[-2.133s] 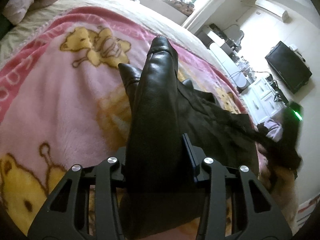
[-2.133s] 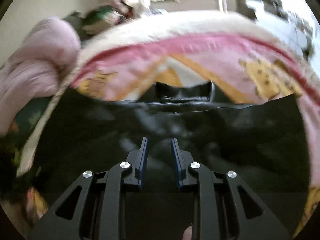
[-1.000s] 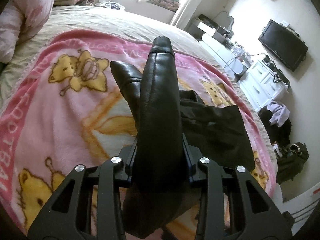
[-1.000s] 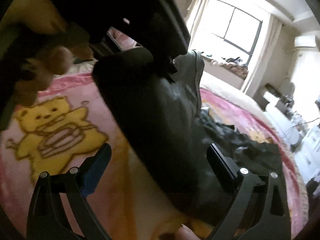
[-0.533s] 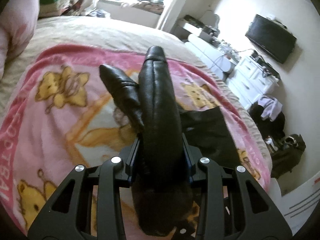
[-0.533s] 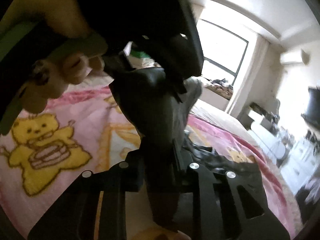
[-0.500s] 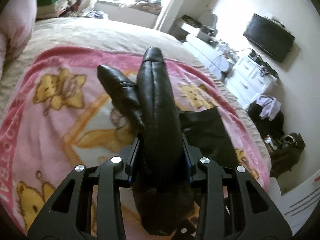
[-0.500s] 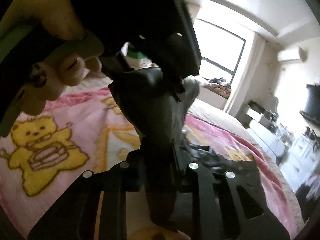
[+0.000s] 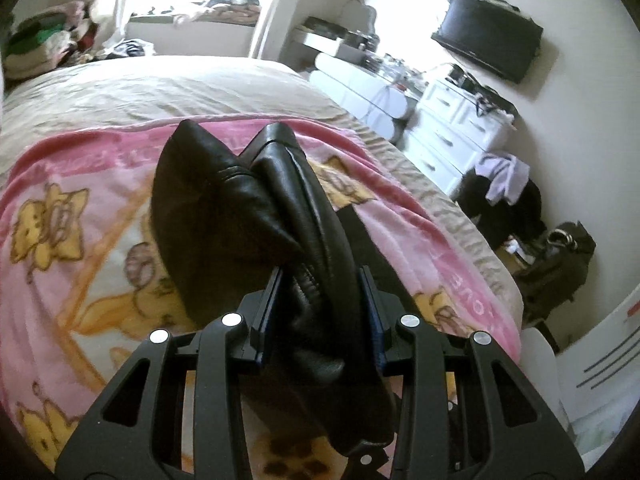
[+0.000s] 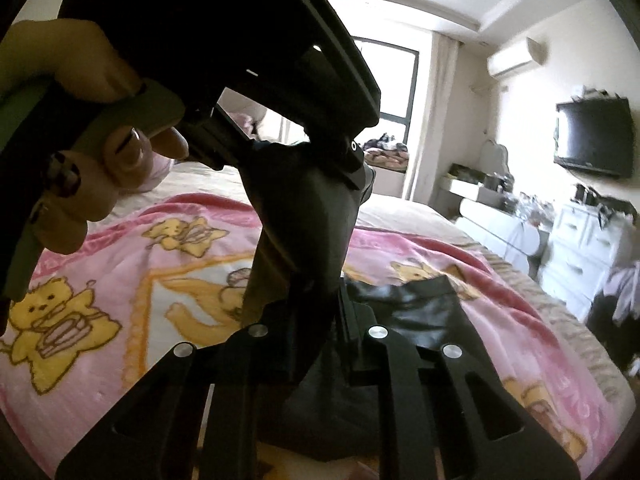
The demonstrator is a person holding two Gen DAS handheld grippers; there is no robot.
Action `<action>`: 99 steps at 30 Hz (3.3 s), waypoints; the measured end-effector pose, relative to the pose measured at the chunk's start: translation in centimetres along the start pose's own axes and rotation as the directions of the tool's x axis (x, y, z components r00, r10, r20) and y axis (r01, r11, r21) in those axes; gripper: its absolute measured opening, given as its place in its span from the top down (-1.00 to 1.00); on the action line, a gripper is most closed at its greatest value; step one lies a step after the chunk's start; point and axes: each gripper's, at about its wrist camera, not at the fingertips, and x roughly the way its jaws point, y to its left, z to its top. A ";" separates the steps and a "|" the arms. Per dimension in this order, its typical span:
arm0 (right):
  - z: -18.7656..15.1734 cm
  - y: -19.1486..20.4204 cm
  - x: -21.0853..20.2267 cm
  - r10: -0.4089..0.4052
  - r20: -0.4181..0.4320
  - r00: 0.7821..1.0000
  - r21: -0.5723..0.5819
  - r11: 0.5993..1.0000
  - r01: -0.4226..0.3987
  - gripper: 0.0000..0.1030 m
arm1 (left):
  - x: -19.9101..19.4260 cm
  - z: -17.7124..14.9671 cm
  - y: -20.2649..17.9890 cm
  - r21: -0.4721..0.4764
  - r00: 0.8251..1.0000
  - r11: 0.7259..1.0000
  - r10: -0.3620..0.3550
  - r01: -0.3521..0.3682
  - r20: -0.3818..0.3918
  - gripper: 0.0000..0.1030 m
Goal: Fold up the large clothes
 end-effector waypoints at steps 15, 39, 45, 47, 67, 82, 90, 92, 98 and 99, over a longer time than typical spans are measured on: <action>-3.8 -5.2 -0.5 -0.029 -0.062 0.998 0.207 0.978 0.041 0.72 | 3.0 1.8 -4.0 -0.030 0.992 0.992 -0.126 0.126 -0.002 0.36; -2.4 -18.3 3.5 0.440 -0.156 0.885 0.775 0.610 -0.167 -0.83 | 9.2 -7.2 3.4 -0.087 0.984 0.991 0.082 -0.097 -0.157 0.27; 2.0 -17.1 11.3 0.487 -0.376 0.788 0.648 0.746 -0.151 -0.82 | 8.7 -7.3 3.7 -0.084 0.985 0.993 0.073 -0.087 -0.157 0.27; 2.4 -15.4 13.1 0.481 -0.435 0.761 0.586 0.793 -0.166 -0.15 | 8.8 -7.2 3.9 -0.083 0.985 0.993 0.076 -0.090 -0.157 0.27; -3.5 -23.2 12.4 0.428 -0.385 0.818 0.585 0.799 -0.143 0.70 | 9.9 -7.6 1.1 -0.105 0.984 0.994 0.014 -0.033 -0.178 -0.45; -4.6 -24.2 10.1 0.381 -0.379 0.844 0.587 0.804 -0.100 -0.65 | 11.3 -8.0 0.9 -0.115 0.979 0.993 0.008 -0.032 -0.205 -0.57; -5.8 -26.1 8.1 0.622 -0.263 0.737 0.731 0.628 -0.269 -0.91 | 11.2 -8.0 1.0 -0.114 0.979 0.993 0.003 -0.026 -0.202 -0.57; -7.0 -26.1 8.7 0.656 -0.286 0.698 0.753 0.604 -0.260 -0.91 | 11.2 -8.0 1.0 -0.114 0.980 0.993 0.002 -0.026 -0.201 -0.57; -10.7 -25.2 10.1 0.691 -0.275 0.669 0.835 0.517 -0.191 -0.55 | 11.2 -7.9 1.0 -0.102 0.979 0.994 0.019 -0.040 -0.203 -0.57; -10.8 -24.9 10.0 0.685 -0.277 0.674 0.834 0.520 -0.186 -0.46 | 11.2 -7.8 1.2 -0.101 0.979 0.994 0.024 -0.045 -0.201 -0.57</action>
